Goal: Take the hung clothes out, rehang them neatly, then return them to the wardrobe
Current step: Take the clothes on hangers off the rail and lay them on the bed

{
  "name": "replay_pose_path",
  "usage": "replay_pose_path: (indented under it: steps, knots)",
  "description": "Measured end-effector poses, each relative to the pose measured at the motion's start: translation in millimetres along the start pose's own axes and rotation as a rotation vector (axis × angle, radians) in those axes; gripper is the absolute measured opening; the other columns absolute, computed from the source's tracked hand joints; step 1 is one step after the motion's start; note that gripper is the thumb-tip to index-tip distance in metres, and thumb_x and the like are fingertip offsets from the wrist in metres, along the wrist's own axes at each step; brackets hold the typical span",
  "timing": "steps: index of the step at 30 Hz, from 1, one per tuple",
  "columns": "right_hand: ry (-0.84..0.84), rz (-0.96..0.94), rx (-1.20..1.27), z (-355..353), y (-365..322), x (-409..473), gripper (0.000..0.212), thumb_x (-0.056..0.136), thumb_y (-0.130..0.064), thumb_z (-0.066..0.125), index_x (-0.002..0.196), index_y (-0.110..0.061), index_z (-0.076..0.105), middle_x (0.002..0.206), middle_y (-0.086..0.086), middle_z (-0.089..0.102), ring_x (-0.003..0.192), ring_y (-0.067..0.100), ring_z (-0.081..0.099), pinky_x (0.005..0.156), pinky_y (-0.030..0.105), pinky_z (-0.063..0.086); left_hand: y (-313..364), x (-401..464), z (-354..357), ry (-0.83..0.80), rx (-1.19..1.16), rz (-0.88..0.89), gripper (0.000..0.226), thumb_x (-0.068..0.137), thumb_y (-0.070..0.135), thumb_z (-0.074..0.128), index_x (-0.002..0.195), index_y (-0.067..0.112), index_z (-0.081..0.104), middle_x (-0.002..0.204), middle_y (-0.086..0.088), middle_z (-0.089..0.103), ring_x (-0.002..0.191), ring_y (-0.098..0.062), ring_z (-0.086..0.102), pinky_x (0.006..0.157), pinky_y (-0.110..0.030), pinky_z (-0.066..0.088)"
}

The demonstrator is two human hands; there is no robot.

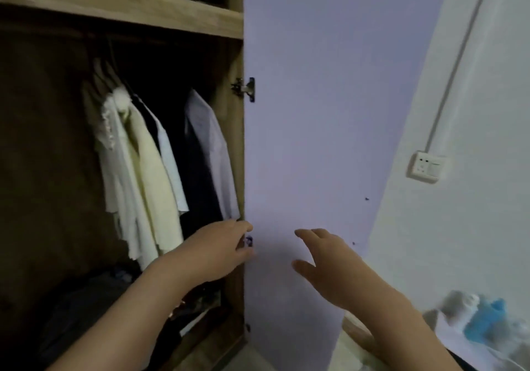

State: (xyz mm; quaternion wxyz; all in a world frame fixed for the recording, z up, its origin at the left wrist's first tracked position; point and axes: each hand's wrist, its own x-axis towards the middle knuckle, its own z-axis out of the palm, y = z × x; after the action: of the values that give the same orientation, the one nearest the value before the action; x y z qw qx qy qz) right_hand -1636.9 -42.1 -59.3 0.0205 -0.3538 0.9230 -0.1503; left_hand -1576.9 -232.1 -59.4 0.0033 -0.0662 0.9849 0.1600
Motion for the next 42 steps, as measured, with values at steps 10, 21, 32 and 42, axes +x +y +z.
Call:
replay_pose_path:
  steps: [10, 21, 32, 42]
  knots:
    - [-0.027, -0.419, 0.179, 5.9, -76.9, 115.9, 0.052, 0.095, -0.034, 0.048, 0.143, -0.024, 0.032, 0.139, 0.001, 0.043, 0.125, 0.017, 0.041, 0.099, 0.025, 0.034, -80.2, -17.4, -53.4, 0.243, 0.031, -0.353, 0.048, 0.093, 0.042, 0.047, 0.137, 0.025, 0.039, 0.134, 0.002, 0.049, 0.117, -0.015, 0.049, 0.096, -0.027, 0.041]
    - [0.077, -0.572, 0.342, 8.7, -191.5, 216.1, 0.047, 0.095, -0.030, 0.049, 0.140, -0.023, 0.038, 0.135, 0.001, 0.049, 0.120, 0.016, 0.048, 0.090, 0.024, 0.036, -192.3, -6.3, -126.8, 0.501, 0.026, -0.418, 0.042, 0.090, 0.042, 0.051, 0.130, 0.027, 0.048, 0.125, 0.005, 0.057, 0.107, -0.011, 0.055, 0.086, -0.025, 0.047]
    - [0.172, -0.314, 0.664, 17.6, -310.5, 331.7, 0.044, 0.098, -0.024, 0.045, 0.139, -0.011, 0.038, 0.120, 0.007, 0.056, 0.098, 0.014, 0.056, 0.050, -0.002, 0.034, -308.0, 4.9, -185.5, 0.608, -0.055, -0.373, 0.040, 0.091, 0.036, 0.053, 0.129, 0.029, 0.047, 0.122, 0.010, 0.057, 0.100, -0.002, 0.054, 0.074, -0.013, 0.040]
    - [-0.005, -0.171, 1.304, 37.9, -369.2, 374.5, 0.061, 0.087, 0.012, 0.038, 0.141, -0.016, 0.037, 0.137, 0.010, 0.050, 0.125, 0.029, 0.048, 0.106, 0.047, 0.040, -365.3, 9.3, -201.2, 0.673, -0.147, -0.329, 0.037, 0.091, 0.030, 0.055, 0.128, 0.029, 0.049, 0.114, 0.013, 0.056, 0.099, -0.002, 0.054, 0.079, -0.014, 0.043]
